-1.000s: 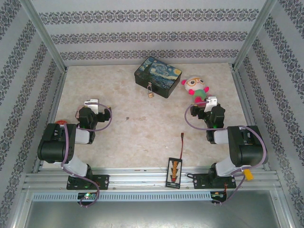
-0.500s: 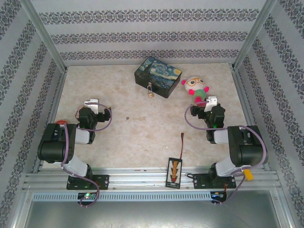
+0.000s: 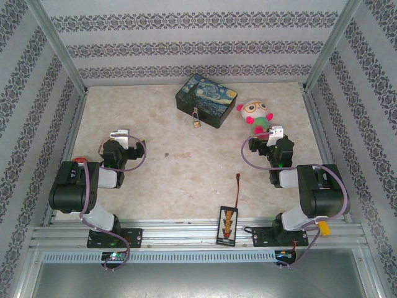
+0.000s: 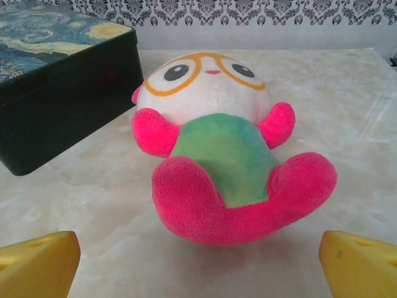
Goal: Unlock the padlock with the key
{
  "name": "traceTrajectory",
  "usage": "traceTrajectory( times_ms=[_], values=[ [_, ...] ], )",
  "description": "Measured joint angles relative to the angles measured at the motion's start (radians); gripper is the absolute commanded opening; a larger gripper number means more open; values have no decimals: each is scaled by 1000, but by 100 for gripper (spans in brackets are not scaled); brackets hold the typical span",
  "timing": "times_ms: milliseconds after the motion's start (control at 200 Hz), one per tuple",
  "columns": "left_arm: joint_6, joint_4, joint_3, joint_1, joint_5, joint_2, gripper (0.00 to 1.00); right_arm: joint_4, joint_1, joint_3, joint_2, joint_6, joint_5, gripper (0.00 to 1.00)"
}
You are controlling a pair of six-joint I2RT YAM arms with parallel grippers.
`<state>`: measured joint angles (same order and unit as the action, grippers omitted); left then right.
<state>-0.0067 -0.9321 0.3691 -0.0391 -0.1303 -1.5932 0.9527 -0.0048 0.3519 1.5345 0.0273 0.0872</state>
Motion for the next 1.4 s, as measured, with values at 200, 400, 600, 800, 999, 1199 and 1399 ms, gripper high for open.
traceTrajectory(
  times_ms=[200, 400, 600, 800, 999, 1199, 1399],
  values=[
    [0, 2, 0, 0, 0, 2, 99, -11, 0, 2, -2, 2, -21, 98],
    [0, 113, 29, 0, 16, 111, 99, -78, 0, 11, -70, 4, -42, 98],
    [-35, 231, 59, 0, 45, 286, 99, -241, 0, 77, -161, 32, -92, 98],
    [-191, 395, 224, 0, 35, 317, 99, -563, 0, 266, -229, 115, -151, 98],
    [-373, 483, 484, 19, -37, 162, 99, -817, 12, 421, -236, 243, -159, 98],
    [-474, 581, 745, 100, -73, -72, 99, -975, 107, 549, -185, 378, -168, 98],
    [-492, 679, 1028, 196, -85, -317, 99, -1028, 225, 683, -31, 474, -150, 98]
  ],
)
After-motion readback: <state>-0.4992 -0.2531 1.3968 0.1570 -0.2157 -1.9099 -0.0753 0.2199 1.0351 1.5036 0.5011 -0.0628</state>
